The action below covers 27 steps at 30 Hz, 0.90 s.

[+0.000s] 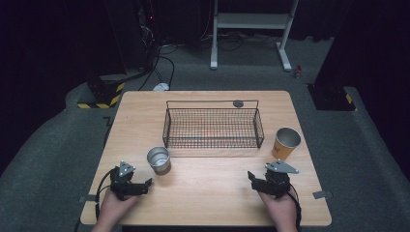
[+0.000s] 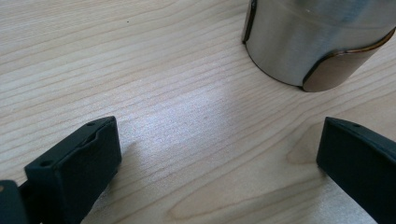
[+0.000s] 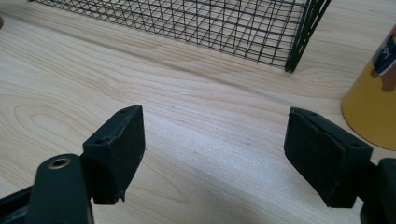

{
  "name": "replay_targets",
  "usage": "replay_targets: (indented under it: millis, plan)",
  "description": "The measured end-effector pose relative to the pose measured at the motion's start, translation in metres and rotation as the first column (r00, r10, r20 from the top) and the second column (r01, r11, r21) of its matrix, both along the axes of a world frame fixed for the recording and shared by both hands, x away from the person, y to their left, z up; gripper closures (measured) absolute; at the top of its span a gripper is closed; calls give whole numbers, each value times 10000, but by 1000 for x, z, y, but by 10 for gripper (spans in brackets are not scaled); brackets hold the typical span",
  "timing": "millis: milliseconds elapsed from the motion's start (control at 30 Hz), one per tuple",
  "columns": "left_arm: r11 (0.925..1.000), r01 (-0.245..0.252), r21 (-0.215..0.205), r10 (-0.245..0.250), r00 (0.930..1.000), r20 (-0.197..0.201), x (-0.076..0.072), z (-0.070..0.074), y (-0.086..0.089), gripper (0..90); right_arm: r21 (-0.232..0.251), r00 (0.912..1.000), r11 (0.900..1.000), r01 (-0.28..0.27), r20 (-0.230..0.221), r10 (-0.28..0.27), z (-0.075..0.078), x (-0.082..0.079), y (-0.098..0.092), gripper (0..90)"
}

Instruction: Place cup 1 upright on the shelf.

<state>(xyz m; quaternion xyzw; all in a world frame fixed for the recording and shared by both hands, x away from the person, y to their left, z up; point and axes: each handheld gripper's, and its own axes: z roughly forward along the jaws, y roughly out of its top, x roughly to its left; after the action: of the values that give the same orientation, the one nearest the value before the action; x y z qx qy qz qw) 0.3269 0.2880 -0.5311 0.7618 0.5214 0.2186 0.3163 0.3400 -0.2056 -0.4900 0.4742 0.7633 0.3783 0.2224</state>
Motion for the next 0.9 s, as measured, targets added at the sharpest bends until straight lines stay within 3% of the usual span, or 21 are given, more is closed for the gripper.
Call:
replay_targets:
  millis: [533,900]
  plan:
    - [10000,-10,11,10,10000,5,0,0,0,2,43,9983,9992,398,414,-399,-2,-5,-16,189]
    - [10000,-13,9,13,10000,4,0,0,0,2,127,9968,9976,684,409,-689,-3,-3,-27,181]
